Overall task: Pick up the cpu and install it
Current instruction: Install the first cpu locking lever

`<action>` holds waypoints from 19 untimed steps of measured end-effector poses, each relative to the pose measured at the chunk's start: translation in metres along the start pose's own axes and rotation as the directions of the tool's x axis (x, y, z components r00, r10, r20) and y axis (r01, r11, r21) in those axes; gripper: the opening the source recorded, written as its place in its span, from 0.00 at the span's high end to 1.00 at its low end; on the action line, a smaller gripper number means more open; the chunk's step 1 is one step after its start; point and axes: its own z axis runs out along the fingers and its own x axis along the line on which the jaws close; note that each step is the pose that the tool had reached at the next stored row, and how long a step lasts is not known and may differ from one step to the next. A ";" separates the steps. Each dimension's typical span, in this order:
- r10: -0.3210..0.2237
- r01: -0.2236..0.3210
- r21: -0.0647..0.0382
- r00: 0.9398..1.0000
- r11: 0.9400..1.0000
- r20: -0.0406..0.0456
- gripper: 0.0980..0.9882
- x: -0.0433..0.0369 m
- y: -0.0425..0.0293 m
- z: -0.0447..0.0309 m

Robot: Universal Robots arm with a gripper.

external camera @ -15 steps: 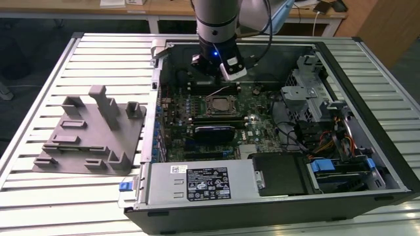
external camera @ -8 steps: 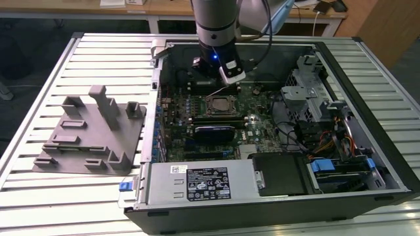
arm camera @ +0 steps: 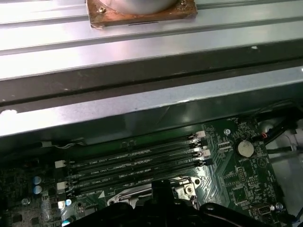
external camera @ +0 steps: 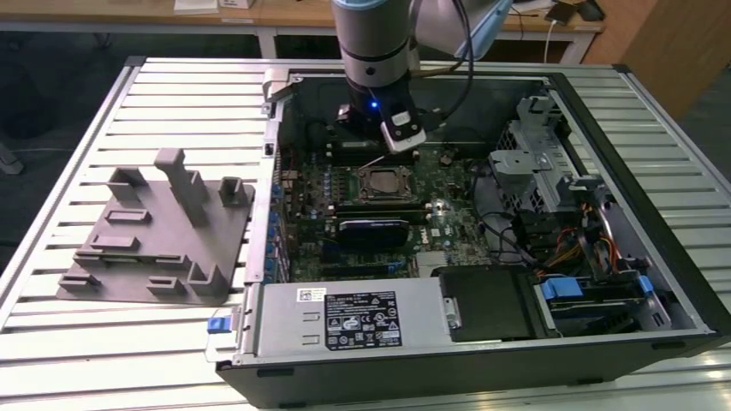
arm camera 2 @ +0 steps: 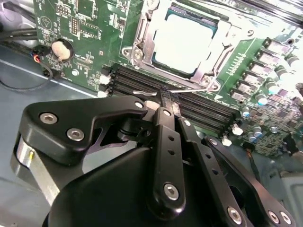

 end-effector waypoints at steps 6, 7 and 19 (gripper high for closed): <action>0.004 -0.004 -0.013 1.000 1.000 0.016 0.99 0.0005 -0.0011 0.0039; 0.005 -0.005 -0.019 1.000 1.000 0.016 0.99 0.0006 -0.0013 0.0045; 0.004 -0.003 -0.030 0.999 1.000 0.038 0.99 0.0020 -0.0044 0.0164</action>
